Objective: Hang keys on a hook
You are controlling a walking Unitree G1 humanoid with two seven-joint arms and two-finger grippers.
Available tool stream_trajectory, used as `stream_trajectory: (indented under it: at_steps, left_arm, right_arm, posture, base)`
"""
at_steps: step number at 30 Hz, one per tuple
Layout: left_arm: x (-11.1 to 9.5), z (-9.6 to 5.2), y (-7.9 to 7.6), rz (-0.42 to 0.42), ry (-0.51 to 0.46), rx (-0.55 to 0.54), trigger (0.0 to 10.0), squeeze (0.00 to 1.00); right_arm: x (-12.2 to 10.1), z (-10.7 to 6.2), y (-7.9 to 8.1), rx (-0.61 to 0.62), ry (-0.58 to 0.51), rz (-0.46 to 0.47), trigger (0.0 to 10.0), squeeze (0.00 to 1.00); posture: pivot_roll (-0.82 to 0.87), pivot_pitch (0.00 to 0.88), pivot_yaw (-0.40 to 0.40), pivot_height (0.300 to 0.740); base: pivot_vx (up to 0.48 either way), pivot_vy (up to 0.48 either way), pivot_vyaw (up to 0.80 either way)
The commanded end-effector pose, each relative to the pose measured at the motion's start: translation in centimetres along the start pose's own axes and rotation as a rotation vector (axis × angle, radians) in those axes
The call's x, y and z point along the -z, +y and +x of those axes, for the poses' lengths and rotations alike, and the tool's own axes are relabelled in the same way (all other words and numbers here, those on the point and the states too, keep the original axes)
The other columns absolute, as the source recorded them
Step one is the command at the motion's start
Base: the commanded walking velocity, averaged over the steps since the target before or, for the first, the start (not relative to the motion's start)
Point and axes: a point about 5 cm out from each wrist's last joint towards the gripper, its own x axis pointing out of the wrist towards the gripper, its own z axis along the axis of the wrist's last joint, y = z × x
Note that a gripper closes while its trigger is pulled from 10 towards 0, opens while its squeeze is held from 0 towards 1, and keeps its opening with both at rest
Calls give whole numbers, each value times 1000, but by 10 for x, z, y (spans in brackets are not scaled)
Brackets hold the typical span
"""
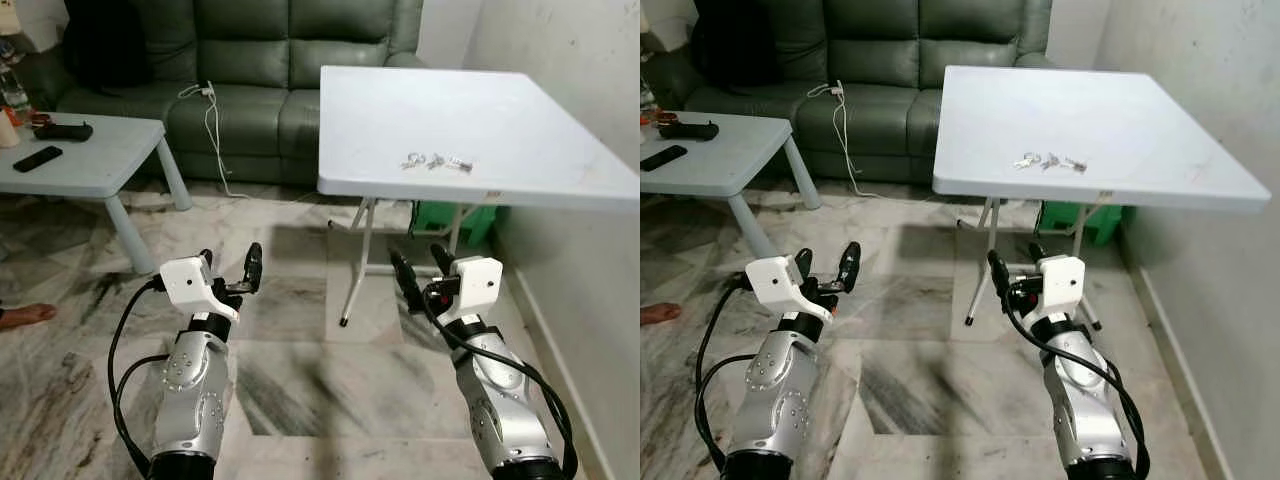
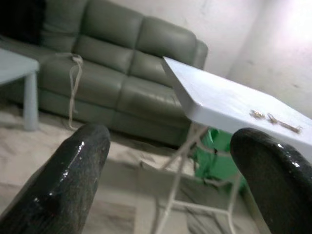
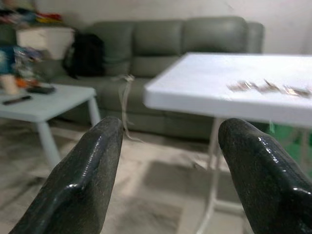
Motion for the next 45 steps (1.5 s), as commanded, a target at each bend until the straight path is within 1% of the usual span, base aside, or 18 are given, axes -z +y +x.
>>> stream_trajectory:
  at_steps: [1, 6, 10, 45]
  left_arm:
    - [-2, 2, -3, 19, 0, 18, 10000, 0]
    - [0, 3, -5, 6, 17, 21, 10000, 0]
    - [-2, 4, -4, 0, 8, 22, 10000, 0]
    - [-1, 3, -4, 8, 17, 21, 10000, 0]
  right_arm:
    - [-3, 1, -3, 15, -12, 2, 10000, 0]
    - [-3, 1, -2, 12, -15, 3, 10000, 0]
    - [-3, 2, -1, 8, -14, 4, 10000, 0]
    - [-2, 1, 2, -2, -12, 10, 10000, 0]
  posture:
    - [8, 0, -60, 740]
    - [9, 0, -59, 740]
    - [10, 0, -58, 740]
    - [13, 0, -57, 740]
  base:
    - [0, 0, 0]
    - [0, 0, 0]
    - [0, 0, 0]
    - [300, 0, 0]
